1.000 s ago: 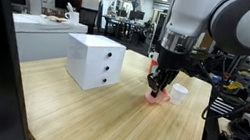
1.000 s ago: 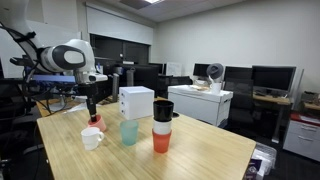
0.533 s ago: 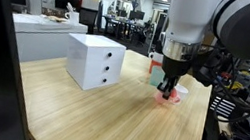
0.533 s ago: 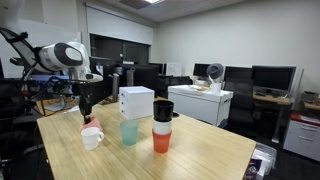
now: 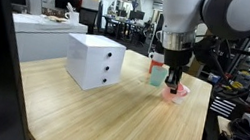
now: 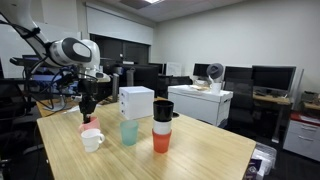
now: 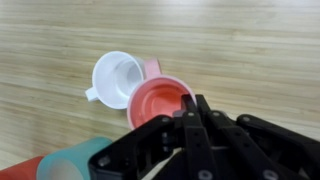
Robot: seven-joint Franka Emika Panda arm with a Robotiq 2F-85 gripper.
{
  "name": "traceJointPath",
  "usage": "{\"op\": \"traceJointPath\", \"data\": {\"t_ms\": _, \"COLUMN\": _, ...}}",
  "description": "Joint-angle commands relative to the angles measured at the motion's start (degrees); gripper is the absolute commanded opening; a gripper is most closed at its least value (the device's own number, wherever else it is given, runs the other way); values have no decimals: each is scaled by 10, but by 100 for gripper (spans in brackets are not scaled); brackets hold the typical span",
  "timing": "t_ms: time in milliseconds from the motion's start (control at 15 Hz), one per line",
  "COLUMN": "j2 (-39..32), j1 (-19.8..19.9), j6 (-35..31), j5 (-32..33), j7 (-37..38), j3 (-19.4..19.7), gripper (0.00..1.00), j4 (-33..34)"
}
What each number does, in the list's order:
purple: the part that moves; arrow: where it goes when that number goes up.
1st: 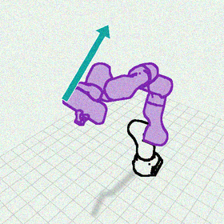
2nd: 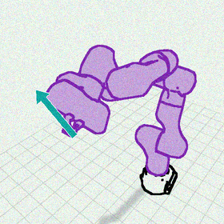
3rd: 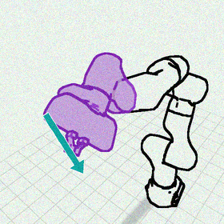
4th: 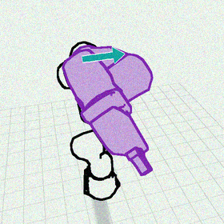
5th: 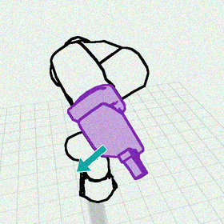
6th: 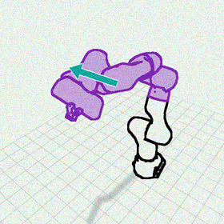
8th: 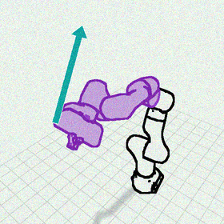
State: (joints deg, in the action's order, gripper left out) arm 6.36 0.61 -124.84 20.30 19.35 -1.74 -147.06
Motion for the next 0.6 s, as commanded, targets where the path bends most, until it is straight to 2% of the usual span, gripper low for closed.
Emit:
{"op": "traceJointPath", "data": {"t_ms": 0, "j2": -24, "j1": 10, "j6": 42, "j5": -18, "j7": -71, "j3": 18, "gripper": 5, "j4": 27}}
{"op": "traceJointPath", "data": {"t_ms": 533, "j2": -53, "j1": 11, "j6": 89, "j5": -23, "j7": -157, "j3": 39, "gripper": 5, "j4": 44}}
